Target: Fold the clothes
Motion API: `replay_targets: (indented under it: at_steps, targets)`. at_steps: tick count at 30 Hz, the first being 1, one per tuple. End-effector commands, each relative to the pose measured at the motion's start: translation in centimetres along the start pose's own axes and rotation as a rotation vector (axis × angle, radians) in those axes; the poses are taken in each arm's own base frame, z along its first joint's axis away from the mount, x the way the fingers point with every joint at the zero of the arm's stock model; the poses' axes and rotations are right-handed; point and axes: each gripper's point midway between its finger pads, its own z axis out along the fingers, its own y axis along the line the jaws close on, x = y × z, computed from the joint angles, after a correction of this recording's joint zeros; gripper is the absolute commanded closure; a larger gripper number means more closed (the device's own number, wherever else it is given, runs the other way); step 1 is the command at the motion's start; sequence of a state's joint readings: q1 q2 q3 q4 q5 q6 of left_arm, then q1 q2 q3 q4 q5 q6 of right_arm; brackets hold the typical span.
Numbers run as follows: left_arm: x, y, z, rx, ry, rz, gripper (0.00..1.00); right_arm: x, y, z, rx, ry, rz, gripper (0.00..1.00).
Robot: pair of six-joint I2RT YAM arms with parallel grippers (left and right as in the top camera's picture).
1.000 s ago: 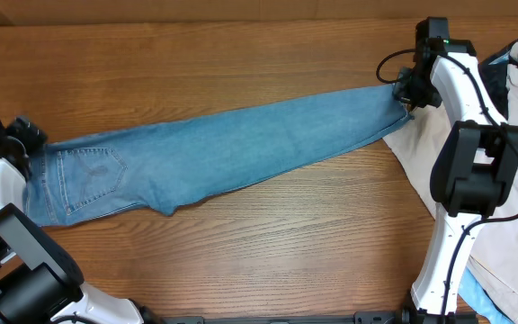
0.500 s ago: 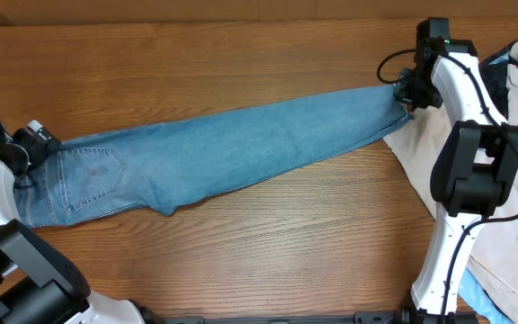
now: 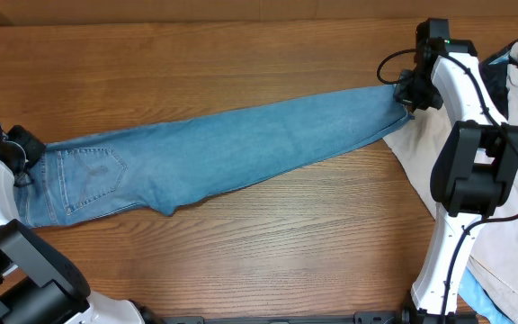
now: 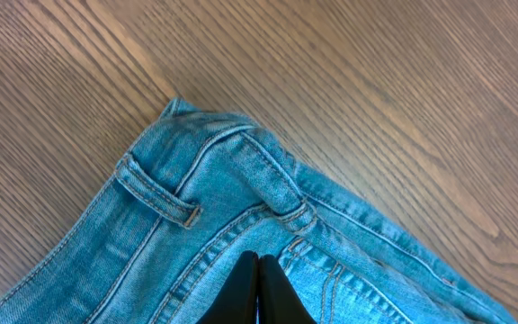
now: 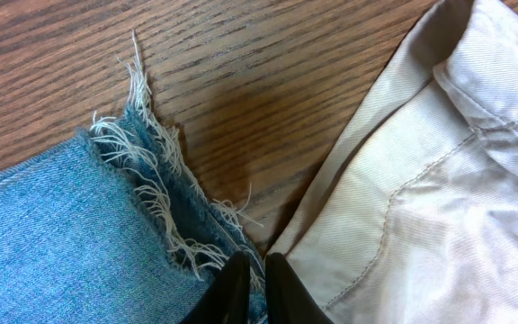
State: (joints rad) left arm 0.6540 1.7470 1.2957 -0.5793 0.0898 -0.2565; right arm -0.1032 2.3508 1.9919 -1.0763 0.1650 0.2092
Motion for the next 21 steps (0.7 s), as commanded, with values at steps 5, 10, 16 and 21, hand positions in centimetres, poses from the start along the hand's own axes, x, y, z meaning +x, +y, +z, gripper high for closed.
replay_targets:
  at_steps: [5,10,16,21]
  targets:
    - [1.5,0.1,2.4,-0.014,0.036,0.008,0.96,-1.4,-0.1,-1.8,-0.001,-0.054,0.008,0.89]
    - [0.8,0.3,6.4,-0.006,0.005,0.010,0.96,-1.3,-0.1,-1.8,0.000,-0.050,0.007,0.89]
    - [3.1,1.5,12.7,-0.019,0.055,-0.026,0.96,-1.1,-0.2,-1.8,0.002,-0.044,0.006,0.89]
    - [3.5,2.1,15.0,-0.028,0.044,-0.028,0.89,-0.7,-0.3,-1.8,0.008,-0.026,0.003,0.89]
